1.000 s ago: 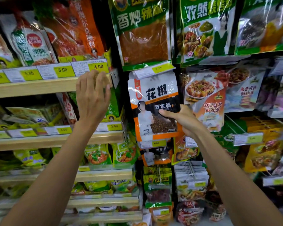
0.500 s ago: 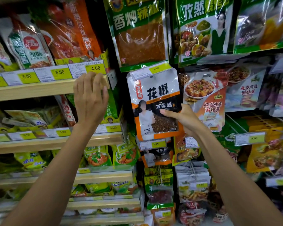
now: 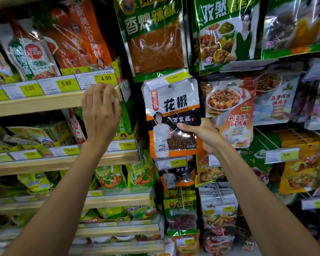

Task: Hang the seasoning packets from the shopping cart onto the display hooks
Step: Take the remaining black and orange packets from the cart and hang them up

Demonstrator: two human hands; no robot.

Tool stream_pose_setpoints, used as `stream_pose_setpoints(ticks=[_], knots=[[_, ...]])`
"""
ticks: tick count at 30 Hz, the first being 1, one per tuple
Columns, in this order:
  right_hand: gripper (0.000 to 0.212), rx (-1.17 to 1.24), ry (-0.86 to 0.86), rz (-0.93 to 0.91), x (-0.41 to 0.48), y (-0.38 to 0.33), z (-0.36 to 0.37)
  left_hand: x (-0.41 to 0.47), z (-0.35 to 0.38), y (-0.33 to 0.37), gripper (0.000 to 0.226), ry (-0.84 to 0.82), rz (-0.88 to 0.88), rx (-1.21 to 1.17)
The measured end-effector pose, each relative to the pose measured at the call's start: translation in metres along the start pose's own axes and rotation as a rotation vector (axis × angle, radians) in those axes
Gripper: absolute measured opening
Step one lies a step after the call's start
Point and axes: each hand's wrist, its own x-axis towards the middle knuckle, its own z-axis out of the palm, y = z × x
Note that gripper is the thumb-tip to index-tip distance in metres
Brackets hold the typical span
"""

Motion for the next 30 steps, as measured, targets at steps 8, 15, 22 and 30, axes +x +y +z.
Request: stream_pose_setpoints(ticks=[8, 15, 22, 30], knots=[[0.027, -0.083, 0.048, -0.006, 0.004, -0.008, -0.001, -0.001, 0.001, 0.0, 0.029, 0.016, -0.01, -0.012], [0.079, -0.063, 0.052, 0.018, 0.002, 0.0, 0.004, -0.001, 0.001, 0.001, 0.029, 0.01, -0.011, -0.008], [0.033, -0.058, 0.083, 0.028, 0.004, -0.007, 0.002, -0.001, 0.0, 0.001, 0.029, 0.001, -0.015, -0.006], [0.052, -0.02, 0.1, 0.071, 0.013, -0.002, 0.009, 0.0, 0.0, 0.0, 0.029, 0.006, -0.003, 0.005]])
